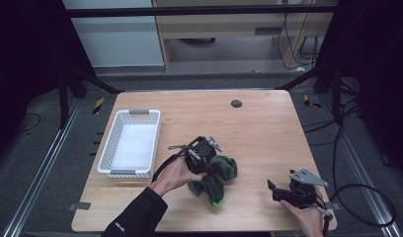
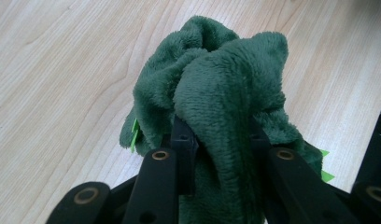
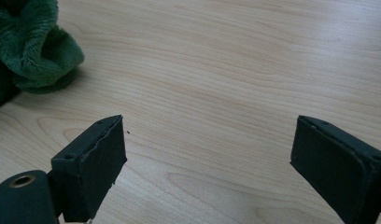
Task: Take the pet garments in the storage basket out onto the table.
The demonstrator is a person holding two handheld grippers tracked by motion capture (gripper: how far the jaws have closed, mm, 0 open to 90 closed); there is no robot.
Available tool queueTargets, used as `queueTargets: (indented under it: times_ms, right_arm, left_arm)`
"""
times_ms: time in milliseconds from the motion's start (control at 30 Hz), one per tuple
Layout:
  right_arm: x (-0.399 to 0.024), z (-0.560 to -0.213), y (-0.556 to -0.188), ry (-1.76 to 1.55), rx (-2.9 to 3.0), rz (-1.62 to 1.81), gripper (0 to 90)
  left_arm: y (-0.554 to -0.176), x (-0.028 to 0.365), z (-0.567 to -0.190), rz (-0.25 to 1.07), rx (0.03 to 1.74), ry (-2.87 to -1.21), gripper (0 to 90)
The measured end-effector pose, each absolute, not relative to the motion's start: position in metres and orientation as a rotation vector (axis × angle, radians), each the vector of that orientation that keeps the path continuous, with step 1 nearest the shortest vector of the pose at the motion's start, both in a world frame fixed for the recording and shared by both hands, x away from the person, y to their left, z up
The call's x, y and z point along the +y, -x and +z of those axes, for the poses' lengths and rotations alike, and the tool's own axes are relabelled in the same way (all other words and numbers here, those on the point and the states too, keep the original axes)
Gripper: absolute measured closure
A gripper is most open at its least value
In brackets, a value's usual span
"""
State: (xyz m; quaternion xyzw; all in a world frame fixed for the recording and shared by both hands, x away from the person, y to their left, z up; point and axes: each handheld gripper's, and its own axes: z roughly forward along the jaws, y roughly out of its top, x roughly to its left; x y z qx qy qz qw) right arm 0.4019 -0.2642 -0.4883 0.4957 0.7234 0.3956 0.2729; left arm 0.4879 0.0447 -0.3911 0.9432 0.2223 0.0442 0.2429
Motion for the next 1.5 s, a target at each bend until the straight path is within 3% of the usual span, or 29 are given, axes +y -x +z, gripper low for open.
queueTargets:
  times_ms: [433, 833, 1200, 1500]
  right_arm:
    - [-0.264, -0.489, -0.402, -1.325, 1.95, 1.059, 10.1]
    - [-0.263, -0.49, -0.402, -1.321, 1.955, 1.051, 10.1]
    - [-0.263, -0.49, -0.402, -1.32, 1.958, 1.05, 9.9]
    - [-0.264, -0.49, -0.402, -1.322, 1.958, 1.048, 9.8]
  left_arm:
    - [-0.488, 0.042, -0.408, 0.111, 0.614, -2.583, 62.4]
    - [-0.486, 0.044, -0.414, 0.11, 0.592, -2.578, 48.1]
    - [-0.48, 0.051, -0.411, 0.128, 0.573, -2.538, 29.1]
    - [-0.467, 0.064, -0.401, 0.18, 0.544, -2.447, 22.1]
